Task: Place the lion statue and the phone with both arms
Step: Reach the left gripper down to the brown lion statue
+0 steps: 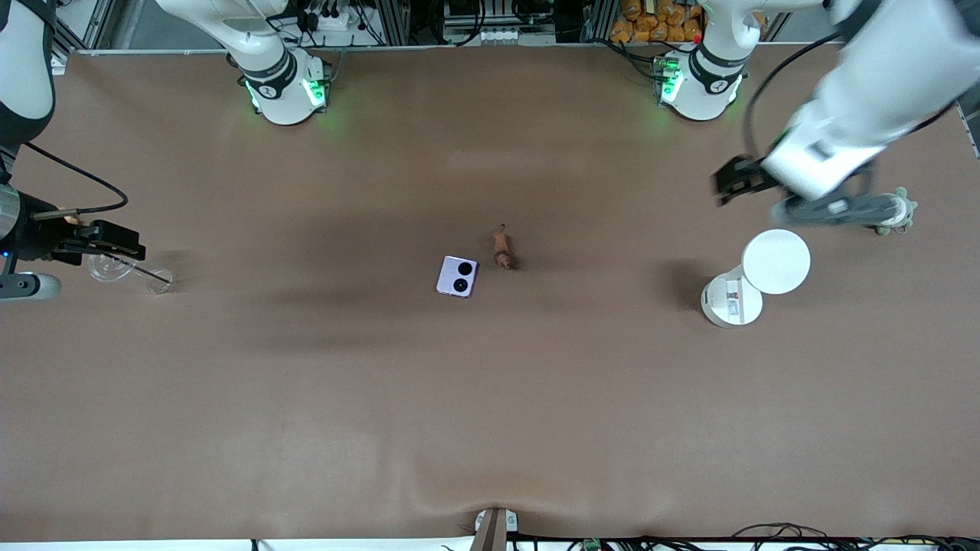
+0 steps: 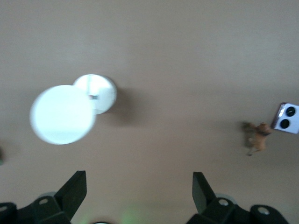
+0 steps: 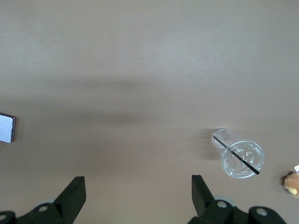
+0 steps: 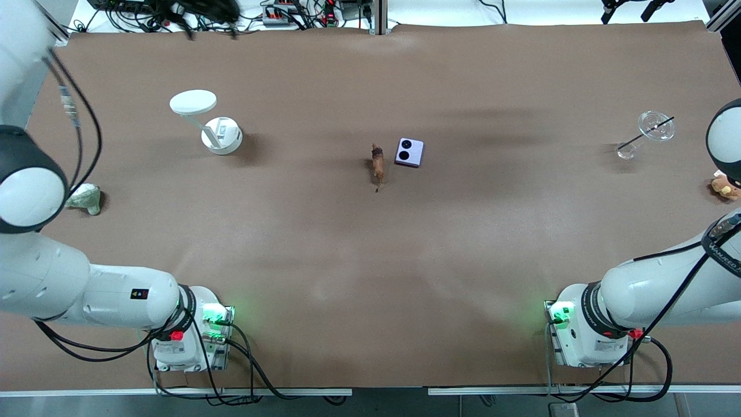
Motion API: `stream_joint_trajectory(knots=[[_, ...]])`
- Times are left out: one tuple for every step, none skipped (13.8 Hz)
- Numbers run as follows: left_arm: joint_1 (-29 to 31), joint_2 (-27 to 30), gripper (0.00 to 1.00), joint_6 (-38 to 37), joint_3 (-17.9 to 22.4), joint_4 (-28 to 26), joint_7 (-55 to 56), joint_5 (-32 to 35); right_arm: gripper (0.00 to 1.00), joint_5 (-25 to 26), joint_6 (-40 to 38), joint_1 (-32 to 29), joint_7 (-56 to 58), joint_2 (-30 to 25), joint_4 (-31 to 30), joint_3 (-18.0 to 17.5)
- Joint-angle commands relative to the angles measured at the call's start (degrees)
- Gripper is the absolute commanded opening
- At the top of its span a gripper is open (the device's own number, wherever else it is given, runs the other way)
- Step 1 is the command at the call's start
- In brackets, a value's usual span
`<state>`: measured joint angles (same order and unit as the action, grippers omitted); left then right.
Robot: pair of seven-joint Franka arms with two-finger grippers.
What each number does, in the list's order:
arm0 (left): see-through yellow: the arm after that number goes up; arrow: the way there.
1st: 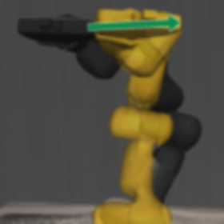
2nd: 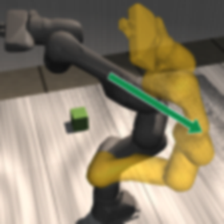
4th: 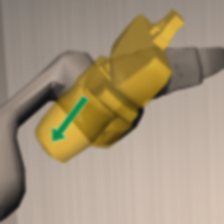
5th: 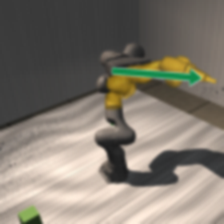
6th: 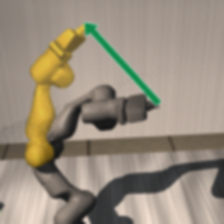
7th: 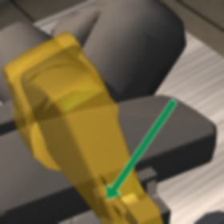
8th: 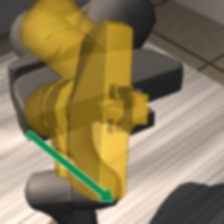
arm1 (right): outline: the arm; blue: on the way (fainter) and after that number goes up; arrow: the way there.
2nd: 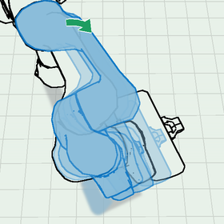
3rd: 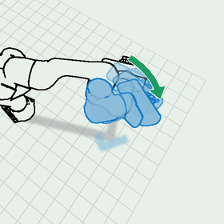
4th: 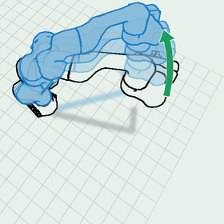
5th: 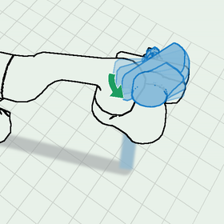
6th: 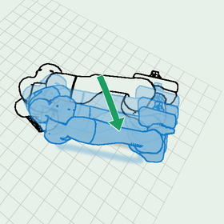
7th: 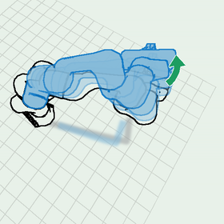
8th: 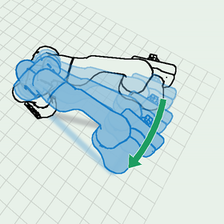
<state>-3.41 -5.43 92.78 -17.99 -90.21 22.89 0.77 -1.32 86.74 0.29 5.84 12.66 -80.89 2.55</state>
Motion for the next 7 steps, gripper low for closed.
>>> stream_joint_trajectory(knots=[[0.0, -6.0, 1.0, 5.8, -4.6, 1.4, 8.2, -0.2, 1.0, 0.0, -0.2, -0.4, 0.3, 0.3, -0.3, -0.4], [-1.2, -7.5, 1.0, 8.0, -5.5, 1.4, 11.5, 0.1, 1.0, 0.0, -0.3, -0.5, 0.3, 0.3, -0.3, -0.4], [-3.1, -9.0, 1.0, 9.9, -5.5, 1.4, 14.3, 0.2, 1.0, 0.0, -0.3, -0.5, 0.4, 0.3, -0.3, -0.4], [-4.6, -10.4, 1.0, 11.5, -5.4, 1.4, 16.3, 0.5, 1.0, -0.1, -0.3, -0.5, 0.5, 0.5, -0.3, -0.4], [-5.7, -11.7, 1.0, 13.1, -5.5, 1.4, 18.9, 1.0, 1.0, -0.1, -0.2, -0.5, 0.7, 0.9, -0.3, -0.4], [-7.3, -13.2, 1.0, 14.7, -5.4, 1.4, 22.4, 1.3, 1.0, -0.2, -0.2, -0.5, 0.7, 1.0, -0.3, -0.5], [-9.0, -14.7, 1.0, 16.5, -5.4, 1.4, 25.6, 3.0, 1.0, -0.2, -0.2, -0.5, 0.8, 1.6, -0.3, -0.5]])
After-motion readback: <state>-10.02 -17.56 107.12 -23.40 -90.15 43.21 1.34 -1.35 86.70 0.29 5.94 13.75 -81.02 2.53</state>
